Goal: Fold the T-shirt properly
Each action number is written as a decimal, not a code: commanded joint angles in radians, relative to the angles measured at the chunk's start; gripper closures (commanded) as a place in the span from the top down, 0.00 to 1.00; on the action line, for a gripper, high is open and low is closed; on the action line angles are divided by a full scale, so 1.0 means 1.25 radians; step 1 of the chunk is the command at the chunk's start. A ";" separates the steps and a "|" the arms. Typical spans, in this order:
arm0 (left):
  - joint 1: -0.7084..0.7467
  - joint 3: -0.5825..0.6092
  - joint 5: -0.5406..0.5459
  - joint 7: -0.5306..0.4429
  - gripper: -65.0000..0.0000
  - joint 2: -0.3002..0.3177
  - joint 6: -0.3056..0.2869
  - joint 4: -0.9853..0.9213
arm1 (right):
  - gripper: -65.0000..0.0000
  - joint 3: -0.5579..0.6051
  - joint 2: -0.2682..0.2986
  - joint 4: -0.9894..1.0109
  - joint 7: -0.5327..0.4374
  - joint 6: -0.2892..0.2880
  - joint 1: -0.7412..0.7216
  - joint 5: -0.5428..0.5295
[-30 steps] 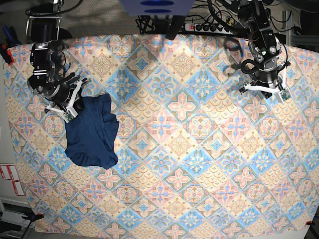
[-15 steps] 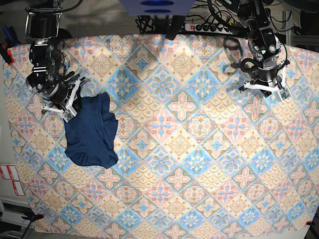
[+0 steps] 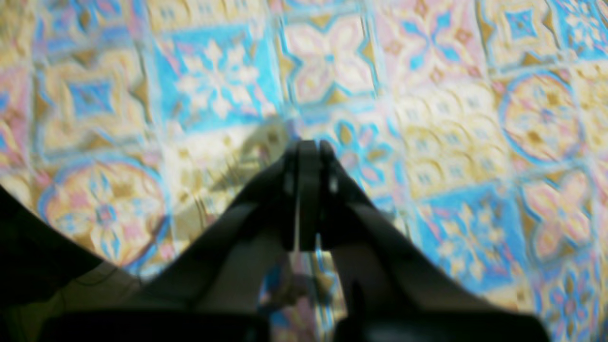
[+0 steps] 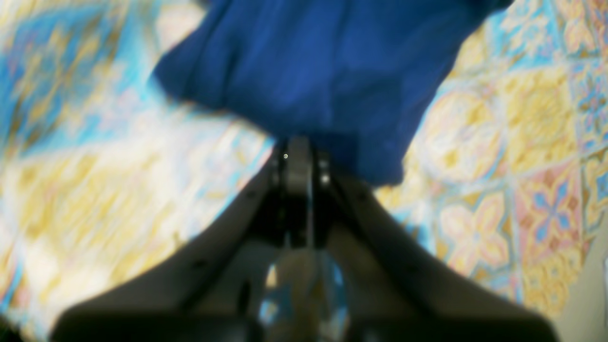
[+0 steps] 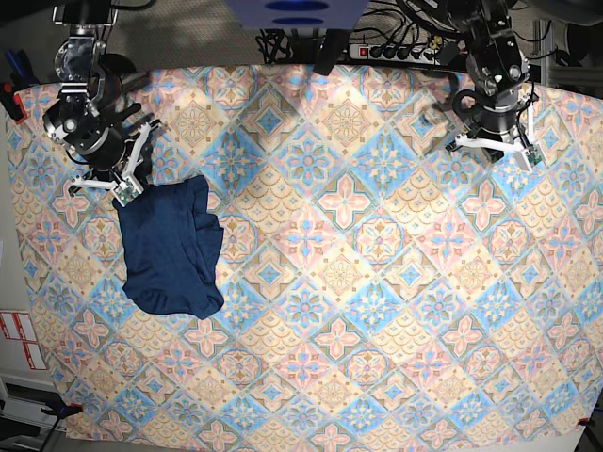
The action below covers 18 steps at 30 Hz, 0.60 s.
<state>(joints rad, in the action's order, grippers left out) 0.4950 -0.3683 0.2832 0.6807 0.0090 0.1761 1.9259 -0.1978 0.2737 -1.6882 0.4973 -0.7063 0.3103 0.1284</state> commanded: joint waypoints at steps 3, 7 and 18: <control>0.048 -0.003 0.059 -0.017 0.00 0.011 -0.003 0.075 | 0.02 -0.028 -0.023 -0.092 0.003 0.007 0.033 -0.035; 0.120 -0.004 0.088 -0.021 0.00 0.035 -0.003 0.080 | 0.02 -0.112 -0.054 -0.156 0.063 0.007 0.106 -0.101; 0.326 0.018 0.175 -0.021 0.00 0.043 -0.003 0.108 | 0.02 -0.322 -0.096 -0.160 0.155 0.007 0.311 -0.313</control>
<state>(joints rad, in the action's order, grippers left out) 0.8879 -0.3458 0.4992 0.6621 0.0589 0.1719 2.0468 -0.5938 0.1444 -1.8713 0.7078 -0.6941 0.6922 -0.2424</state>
